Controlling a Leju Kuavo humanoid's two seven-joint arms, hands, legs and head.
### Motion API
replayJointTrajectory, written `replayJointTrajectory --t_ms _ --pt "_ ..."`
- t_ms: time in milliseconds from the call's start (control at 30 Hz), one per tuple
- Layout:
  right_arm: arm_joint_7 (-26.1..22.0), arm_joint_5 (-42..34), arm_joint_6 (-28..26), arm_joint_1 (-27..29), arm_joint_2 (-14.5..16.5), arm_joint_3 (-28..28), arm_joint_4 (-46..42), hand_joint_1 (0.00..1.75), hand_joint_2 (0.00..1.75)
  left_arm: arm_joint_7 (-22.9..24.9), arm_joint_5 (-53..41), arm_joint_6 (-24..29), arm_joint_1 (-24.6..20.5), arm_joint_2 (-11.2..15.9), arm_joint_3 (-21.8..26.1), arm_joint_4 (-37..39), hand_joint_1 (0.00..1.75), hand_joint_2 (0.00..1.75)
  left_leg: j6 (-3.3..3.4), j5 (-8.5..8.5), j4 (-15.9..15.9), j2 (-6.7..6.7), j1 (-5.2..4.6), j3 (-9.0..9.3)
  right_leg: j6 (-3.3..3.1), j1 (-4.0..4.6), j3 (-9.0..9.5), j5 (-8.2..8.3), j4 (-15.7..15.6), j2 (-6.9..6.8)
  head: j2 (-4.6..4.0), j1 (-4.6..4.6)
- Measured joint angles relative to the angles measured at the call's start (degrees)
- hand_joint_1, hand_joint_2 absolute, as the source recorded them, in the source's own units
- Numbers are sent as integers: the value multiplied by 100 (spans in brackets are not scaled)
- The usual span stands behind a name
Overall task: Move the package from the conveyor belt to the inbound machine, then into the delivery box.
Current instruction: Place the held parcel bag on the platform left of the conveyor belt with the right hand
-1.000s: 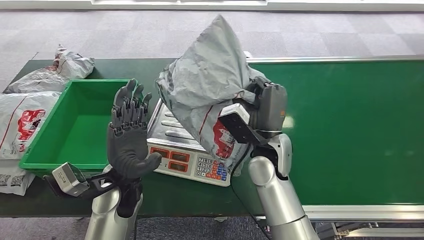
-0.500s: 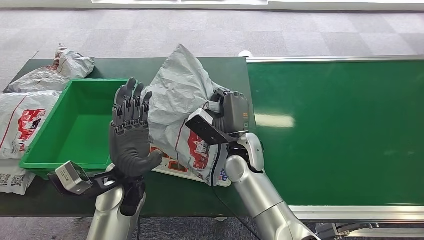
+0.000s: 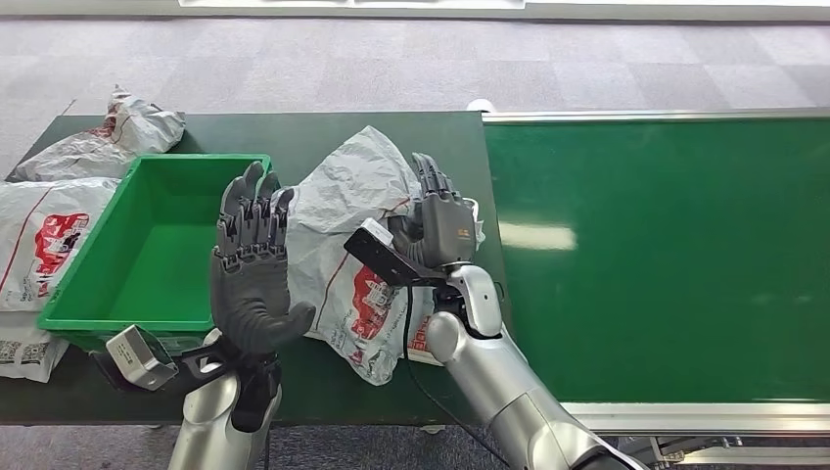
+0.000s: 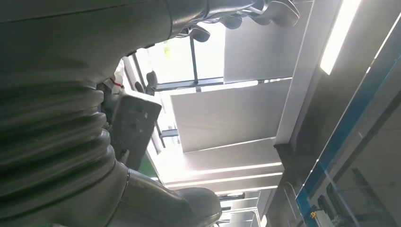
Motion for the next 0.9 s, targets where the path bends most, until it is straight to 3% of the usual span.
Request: replayJointTrajectory --t_ms 167,600,900 --pt "248 251 -29 -31 0 38 153 0 0 6 -39 77 69 19 0 -68 0 175 0 0 0 0 0 0 0 0 -1 0 0 0 0 0" --pt "258 432 -60 -22 0 38 174 0 0 -9 -137 208 273 63 0 -256 0 175 0 0 0 1 0 0 0 0 -2 0 0 0 0 0" --pt "-216 -536 -54 240 -15 -174 -548 0 0 -9 -178 277 333 80 0 -335 0 175 0 0 0 0 0 0 0 0 -4 0 -1 0 0 -1"
